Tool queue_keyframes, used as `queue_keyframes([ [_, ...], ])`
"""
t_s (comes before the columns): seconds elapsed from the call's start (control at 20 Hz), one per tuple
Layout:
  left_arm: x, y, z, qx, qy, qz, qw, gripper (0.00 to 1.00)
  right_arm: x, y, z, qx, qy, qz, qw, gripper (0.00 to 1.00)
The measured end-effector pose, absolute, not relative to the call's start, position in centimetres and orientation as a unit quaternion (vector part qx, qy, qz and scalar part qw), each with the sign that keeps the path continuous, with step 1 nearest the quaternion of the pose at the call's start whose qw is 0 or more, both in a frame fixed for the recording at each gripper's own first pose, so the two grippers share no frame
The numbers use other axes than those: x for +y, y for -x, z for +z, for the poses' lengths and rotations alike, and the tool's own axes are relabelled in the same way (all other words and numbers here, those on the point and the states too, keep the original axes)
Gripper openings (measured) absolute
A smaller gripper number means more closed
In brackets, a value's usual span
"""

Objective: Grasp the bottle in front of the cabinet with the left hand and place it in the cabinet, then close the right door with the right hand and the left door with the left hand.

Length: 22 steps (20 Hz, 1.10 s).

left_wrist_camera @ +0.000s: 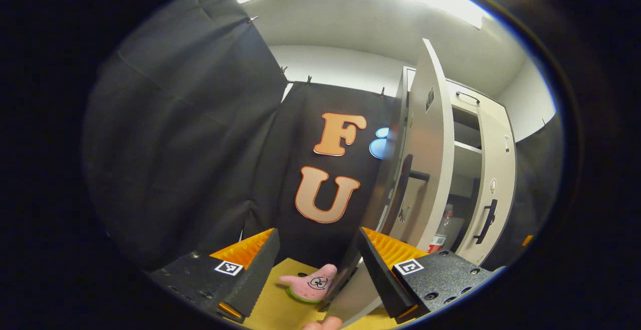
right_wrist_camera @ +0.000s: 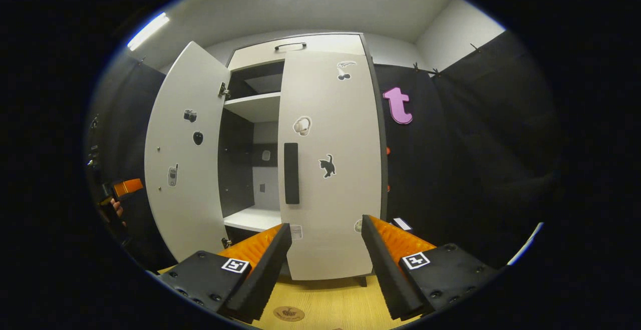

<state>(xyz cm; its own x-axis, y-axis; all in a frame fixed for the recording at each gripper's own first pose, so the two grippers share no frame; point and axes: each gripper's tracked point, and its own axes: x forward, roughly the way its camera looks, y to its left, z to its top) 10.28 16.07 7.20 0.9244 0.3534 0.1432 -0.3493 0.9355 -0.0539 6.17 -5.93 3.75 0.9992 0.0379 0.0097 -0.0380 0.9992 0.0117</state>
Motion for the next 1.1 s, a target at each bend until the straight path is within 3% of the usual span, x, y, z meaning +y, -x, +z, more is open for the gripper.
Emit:
queue_keyframes([
  [0.55, 15.2, -12.3, 6.8, -0.064, -0.019, 0.172, 0.983, 0.91, -13.2, -2.0, 2.5, 0.0, -0.05, -0.048, 0.998, 0.94],
  [0.6, 14.6, -12.3, 6.8, -0.063, -0.021, 0.164, 0.984, 0.94, -13.6, -1.8, 2.5, 0.001, -0.047, -0.052, 0.998, 0.94],
  [0.9, 8.8, -13.1, 6.7, -0.051, -0.086, 0.104, 0.99, 0.87, -14.0, -1.3, 2.1, 0.005, -0.044, -0.055, 0.997, 0.95],
  [0.95, 7.6, -13.4, 6.5, -0.051, -0.093, 0.093, 0.99, 0.92, -14.0, -1.3, 2.0, 0.006, -0.044, -0.055, 0.997, 0.95],
  [1.1, 4.2, -14.7, 5.8, -0.046, -0.101, 0.055, 0.992, 0.92, -14.2, -0.8, 1.9, 0.008, -0.044, -0.058, 0.997, 0.95],
])
